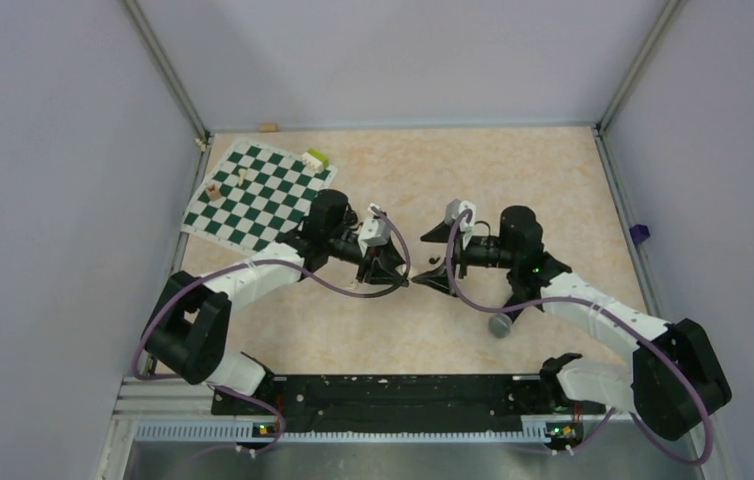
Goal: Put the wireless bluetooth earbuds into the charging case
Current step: Open the charging case.
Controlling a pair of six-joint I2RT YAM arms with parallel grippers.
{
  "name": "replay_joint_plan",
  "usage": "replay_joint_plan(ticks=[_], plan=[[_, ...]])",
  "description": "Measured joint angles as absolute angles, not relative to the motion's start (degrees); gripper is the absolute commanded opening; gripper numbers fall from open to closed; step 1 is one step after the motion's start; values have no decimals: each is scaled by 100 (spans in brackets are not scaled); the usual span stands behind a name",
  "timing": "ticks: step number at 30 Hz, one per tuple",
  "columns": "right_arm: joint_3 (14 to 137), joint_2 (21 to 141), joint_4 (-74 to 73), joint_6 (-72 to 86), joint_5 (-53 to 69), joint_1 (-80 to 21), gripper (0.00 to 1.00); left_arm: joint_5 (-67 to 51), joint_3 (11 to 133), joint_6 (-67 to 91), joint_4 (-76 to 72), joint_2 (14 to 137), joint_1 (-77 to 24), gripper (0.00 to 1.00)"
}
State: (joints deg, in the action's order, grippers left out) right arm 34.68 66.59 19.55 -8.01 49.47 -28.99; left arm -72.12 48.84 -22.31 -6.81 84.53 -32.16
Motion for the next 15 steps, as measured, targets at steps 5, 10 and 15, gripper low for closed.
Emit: replay_joint_plan(ticks=[5,10,15], plan=[[3468,6532,1903,-792,4759,-2526,99,-7030,4980,-2674,-228,8462,-3162,0],[3468,6217,2047,-788,4226,-1890,99,-7299,5030,-2805,117,8462,-3229,0],[3468,6160,2099,-810,4316,-1745,95,-7387,5078,-2891,191,8462,-3236,0]])
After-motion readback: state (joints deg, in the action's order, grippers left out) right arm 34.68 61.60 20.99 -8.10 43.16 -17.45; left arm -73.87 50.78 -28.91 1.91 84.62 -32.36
